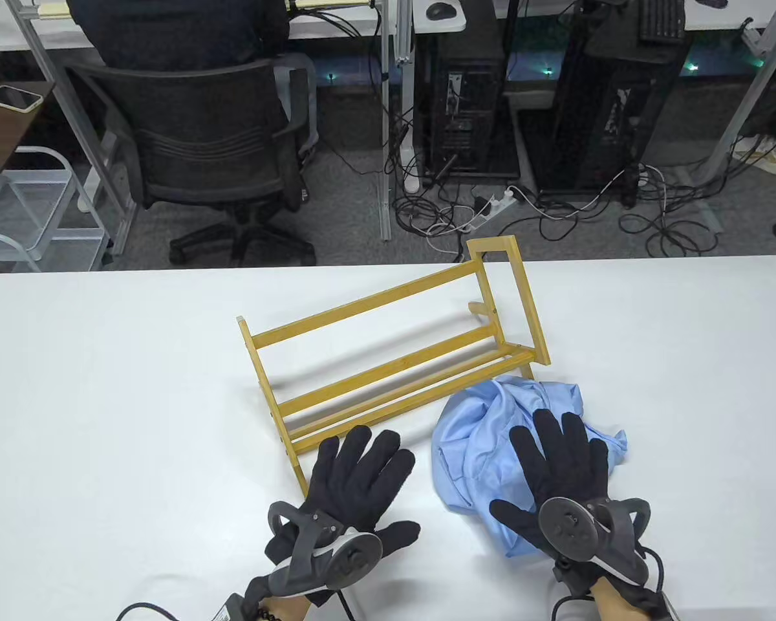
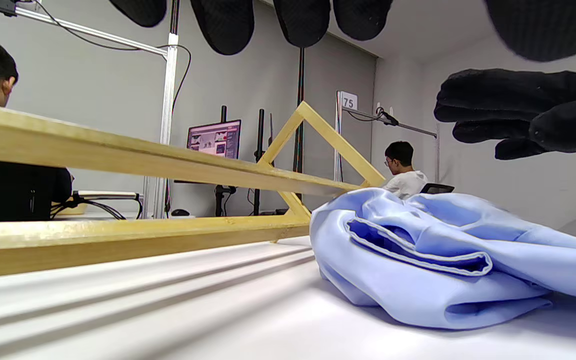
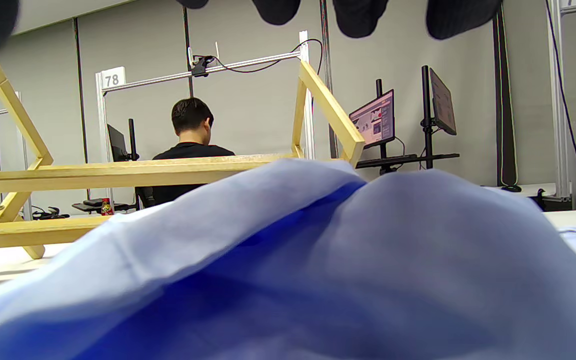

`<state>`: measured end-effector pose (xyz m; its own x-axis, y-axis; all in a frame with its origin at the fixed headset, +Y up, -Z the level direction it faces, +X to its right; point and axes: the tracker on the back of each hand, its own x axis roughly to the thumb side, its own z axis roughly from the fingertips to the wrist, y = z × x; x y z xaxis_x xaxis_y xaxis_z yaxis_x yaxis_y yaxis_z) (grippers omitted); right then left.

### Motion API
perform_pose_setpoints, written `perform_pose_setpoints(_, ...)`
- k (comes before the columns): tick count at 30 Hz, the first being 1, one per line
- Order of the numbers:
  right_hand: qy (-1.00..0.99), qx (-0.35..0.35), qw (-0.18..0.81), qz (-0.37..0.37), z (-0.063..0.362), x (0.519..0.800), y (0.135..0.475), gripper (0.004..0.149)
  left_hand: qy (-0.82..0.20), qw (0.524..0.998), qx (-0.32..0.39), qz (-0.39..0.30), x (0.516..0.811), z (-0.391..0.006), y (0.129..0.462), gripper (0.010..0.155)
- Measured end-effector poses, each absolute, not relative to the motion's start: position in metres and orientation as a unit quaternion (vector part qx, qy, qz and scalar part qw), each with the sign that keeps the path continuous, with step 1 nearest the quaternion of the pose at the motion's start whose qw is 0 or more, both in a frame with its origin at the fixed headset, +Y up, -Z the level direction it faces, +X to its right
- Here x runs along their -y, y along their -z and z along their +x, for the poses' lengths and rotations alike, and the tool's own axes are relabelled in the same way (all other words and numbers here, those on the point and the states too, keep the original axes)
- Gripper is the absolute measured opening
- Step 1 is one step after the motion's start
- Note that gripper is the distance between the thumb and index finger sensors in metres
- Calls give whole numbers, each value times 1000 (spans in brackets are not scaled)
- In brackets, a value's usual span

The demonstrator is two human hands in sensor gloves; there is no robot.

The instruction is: Hang long-sleeve shirt on book rack

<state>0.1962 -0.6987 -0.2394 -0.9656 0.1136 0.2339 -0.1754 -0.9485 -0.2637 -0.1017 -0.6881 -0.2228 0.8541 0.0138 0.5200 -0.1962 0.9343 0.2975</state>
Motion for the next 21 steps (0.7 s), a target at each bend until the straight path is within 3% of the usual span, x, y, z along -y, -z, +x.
perform_pose_setpoints(21,-994,58,22,91,167,699,278,103,-72,955,244,150,690,-105,229,91)
